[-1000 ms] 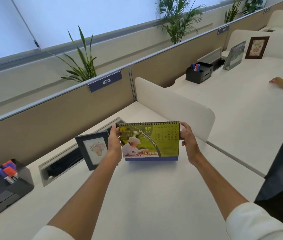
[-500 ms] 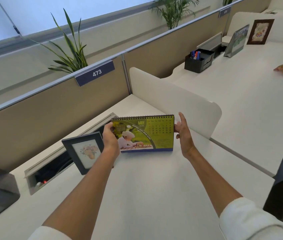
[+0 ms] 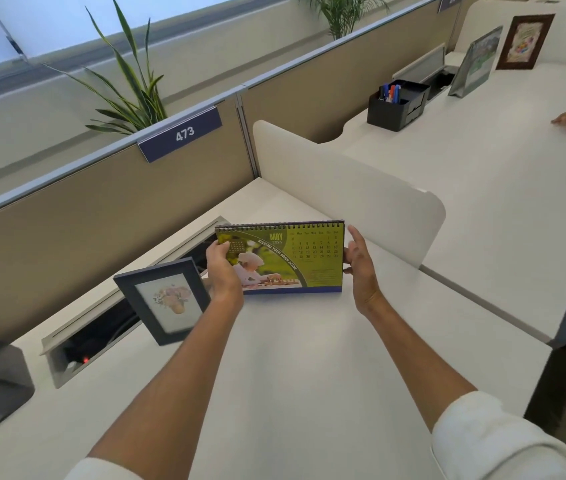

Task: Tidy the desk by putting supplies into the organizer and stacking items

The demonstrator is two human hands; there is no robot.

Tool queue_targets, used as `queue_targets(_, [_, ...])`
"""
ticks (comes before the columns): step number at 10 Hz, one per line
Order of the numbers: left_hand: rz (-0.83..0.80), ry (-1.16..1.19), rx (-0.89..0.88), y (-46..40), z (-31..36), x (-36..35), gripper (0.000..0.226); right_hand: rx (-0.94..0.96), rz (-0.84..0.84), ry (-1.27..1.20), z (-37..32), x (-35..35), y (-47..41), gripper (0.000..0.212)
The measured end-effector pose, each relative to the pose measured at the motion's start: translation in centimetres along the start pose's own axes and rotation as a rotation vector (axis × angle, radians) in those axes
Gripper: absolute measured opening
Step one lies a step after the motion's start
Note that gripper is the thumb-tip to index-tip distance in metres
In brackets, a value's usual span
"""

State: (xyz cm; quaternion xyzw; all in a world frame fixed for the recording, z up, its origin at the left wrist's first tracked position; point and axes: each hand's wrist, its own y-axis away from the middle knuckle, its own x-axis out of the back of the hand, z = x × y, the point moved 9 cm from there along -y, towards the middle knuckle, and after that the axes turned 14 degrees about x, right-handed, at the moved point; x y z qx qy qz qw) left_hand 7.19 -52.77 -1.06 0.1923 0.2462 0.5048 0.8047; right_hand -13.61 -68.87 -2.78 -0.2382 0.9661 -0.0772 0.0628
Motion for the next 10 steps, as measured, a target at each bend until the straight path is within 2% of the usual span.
queue_targets(1, [0.031,-0.041,-0.061,0.0,0.3,0.1,0.033,0.006,0.036,-0.011,0.2,0.2,0.0,0.089])
queue_targets(3, [0.088,-0.085,-0.054,-0.2,0.1,0.9,0.036,-0.002,0.083,-0.012,0.8,0.8,0.3,0.082])
queue_targets(4, [0.083,-0.092,-0.046,-0.1,-0.1,1.0,0.037,-0.008,0.08,0.001,1.2,0.8,0.6,0.066])
queue_targets(5, [0.079,-0.116,-0.054,0.4,-0.1,0.7,0.035,-0.011,0.073,0.017,1.1,0.7,0.8,0.061])
queue_targets(6, [0.08,-0.144,-0.054,0.9,-0.2,0.5,0.038,-0.014,0.055,0.033,0.5,0.4,1.1,0.06])
queue_targets(7, [0.099,-0.183,-0.065,1.5,-0.2,0.6,0.05,-0.014,0.061,0.039,0.3,0.7,1.6,0.058])
queue_targets(8, [0.086,-0.22,-0.102,3.4,-0.2,0.3,0.059,-0.042,0.095,0.068,0.4,1.5,2.3,0.059])
queue_targets(10, [0.038,-0.249,-0.137,7.6,-4.0,1.2,0.058,-0.061,0.231,0.134,1.2,3.2,8.2,0.037])
